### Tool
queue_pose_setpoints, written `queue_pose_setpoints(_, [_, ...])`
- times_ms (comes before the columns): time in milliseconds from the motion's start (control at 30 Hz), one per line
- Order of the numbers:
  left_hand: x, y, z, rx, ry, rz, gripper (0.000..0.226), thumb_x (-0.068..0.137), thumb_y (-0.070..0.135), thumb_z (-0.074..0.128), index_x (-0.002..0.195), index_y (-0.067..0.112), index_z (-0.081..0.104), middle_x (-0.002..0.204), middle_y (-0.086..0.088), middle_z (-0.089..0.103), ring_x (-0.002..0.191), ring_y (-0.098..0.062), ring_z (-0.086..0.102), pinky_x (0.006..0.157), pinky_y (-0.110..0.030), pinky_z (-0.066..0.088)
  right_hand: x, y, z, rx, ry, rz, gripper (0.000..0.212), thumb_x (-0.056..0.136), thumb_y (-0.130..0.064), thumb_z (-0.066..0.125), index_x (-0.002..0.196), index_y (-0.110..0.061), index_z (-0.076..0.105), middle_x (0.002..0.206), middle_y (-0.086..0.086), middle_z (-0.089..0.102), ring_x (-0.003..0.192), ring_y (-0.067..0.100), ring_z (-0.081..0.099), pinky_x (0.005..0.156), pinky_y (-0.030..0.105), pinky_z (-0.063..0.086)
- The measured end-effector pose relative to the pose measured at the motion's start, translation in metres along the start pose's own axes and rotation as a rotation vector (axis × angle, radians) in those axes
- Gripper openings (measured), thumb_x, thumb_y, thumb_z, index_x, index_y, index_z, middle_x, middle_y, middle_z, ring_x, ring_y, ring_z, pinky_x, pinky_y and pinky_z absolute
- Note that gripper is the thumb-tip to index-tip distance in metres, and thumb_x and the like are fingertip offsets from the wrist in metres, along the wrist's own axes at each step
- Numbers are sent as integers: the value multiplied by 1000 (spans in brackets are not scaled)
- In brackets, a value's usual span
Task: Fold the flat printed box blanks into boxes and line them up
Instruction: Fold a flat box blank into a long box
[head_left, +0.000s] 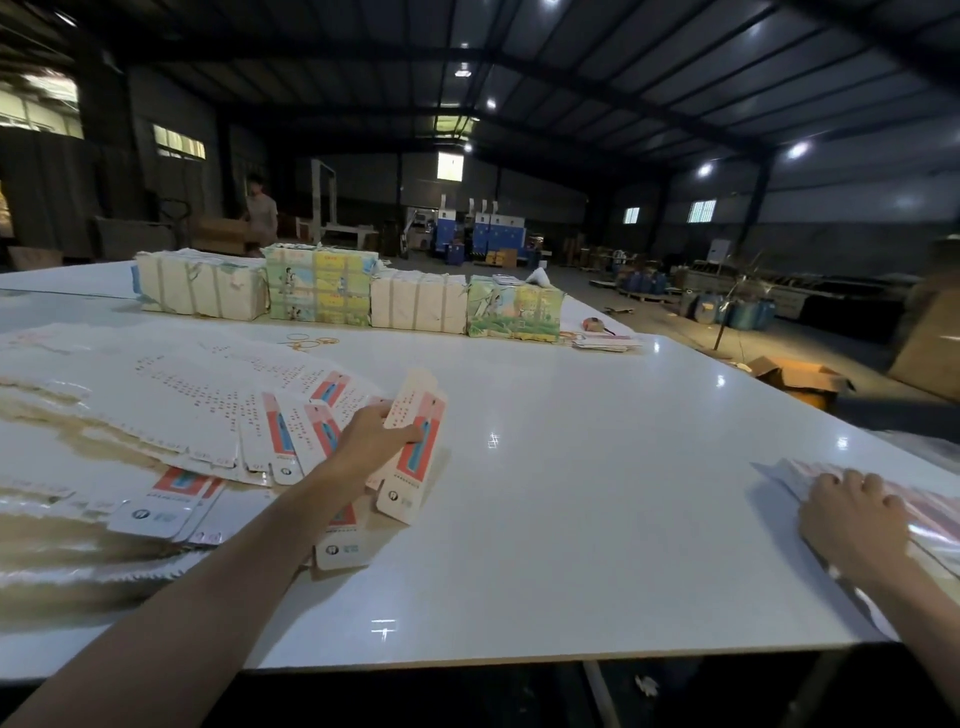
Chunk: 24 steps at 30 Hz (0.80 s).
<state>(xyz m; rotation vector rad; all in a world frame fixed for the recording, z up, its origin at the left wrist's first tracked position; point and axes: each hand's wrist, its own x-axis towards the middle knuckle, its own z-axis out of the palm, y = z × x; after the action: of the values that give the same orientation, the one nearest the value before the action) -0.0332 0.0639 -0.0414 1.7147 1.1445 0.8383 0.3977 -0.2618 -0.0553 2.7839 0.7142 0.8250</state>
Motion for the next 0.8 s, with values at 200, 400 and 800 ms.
queue_pose_setpoints(200, [-16,18,28,-337,-247,6,27,101,27,69,127,26,62,100,-8,81,91,-30,80,90,-55,62,-1,-60,-45,341,120,-129,26,102,-23,60,116,-2,63,121,17,63,111,33,58,96,46,53])
queue_pose_setpoints(400, [-23,37,45,-653,-387,-5,40,103,13,62,141,23,56,121,-16,76,109,-41,75,104,-60,53,-9,-168,-119,683,132,-366,32,105,-26,54,129,-7,60,129,14,64,121,34,55,93,46,52])
queue_pose_setpoints(800, [-30,11,47,-819,-323,-63,34,110,34,48,85,16,62,64,-6,65,48,-14,66,44,-23,53,-72,-294,-145,1833,-479,-559,43,106,-42,60,147,-43,47,123,-2,67,91,9,79,68,28,65])
